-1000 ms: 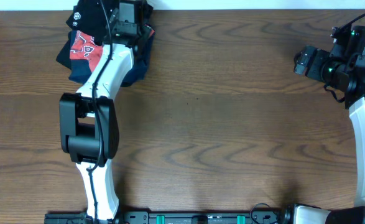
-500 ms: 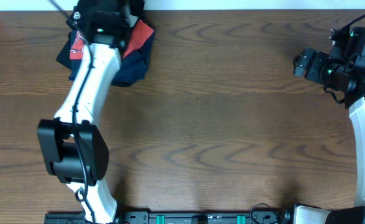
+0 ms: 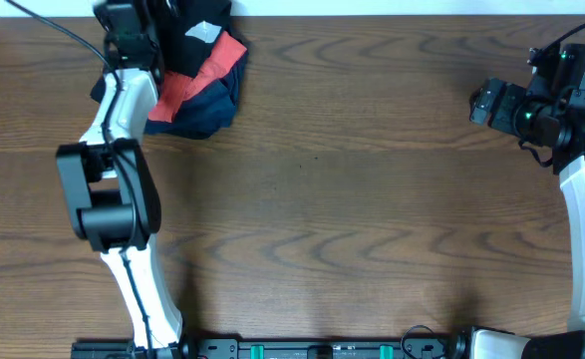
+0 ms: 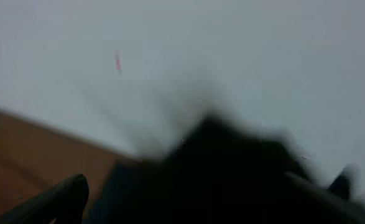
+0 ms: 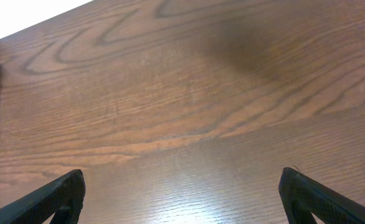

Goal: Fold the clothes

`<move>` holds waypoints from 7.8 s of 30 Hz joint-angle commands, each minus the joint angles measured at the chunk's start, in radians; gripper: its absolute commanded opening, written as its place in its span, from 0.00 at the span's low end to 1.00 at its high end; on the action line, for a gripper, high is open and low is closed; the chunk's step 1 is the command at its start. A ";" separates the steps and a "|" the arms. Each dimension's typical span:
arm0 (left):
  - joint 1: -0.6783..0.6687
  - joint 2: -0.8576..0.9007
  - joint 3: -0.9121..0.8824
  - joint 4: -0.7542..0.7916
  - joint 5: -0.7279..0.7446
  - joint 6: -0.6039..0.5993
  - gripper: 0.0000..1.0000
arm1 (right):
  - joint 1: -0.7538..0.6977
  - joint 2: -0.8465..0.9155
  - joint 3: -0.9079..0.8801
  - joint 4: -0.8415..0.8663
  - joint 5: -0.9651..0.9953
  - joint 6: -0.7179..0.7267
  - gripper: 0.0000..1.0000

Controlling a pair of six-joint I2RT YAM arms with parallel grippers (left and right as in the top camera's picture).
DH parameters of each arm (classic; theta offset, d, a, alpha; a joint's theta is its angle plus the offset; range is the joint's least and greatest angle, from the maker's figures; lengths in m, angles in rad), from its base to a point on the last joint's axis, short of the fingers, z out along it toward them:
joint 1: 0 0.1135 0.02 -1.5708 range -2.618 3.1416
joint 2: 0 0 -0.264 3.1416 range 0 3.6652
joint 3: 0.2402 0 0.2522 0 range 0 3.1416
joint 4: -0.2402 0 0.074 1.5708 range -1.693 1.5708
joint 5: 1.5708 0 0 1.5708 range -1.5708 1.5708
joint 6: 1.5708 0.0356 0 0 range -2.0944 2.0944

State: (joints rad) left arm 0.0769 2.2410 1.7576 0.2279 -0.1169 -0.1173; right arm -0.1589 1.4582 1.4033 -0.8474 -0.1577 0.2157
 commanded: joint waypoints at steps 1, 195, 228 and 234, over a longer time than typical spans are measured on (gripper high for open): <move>0.005 0.056 0.003 -0.057 0.012 -0.014 0.98 | 0.003 0.001 0.003 -0.010 -0.004 -0.015 0.97; -0.002 -2.237 -1.754 -0.283 0.282 0.018 0.98 | 0.005 -0.006 0.003 0.146 0.056 -0.127 0.99; -0.002 -2.237 -1.754 -0.283 0.282 0.018 0.98 | 0.174 -1.226 -1.269 0.776 0.114 -0.216 0.99; -0.002 -2.237 -1.754 -0.283 0.282 0.019 0.98 | 0.174 -1.384 -1.353 0.742 0.064 -0.216 0.99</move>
State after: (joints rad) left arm 0.0799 0.0109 0.0196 -0.0193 0.1509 -0.1043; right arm 0.0044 0.1238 0.0792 -0.0937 -0.0494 0.0132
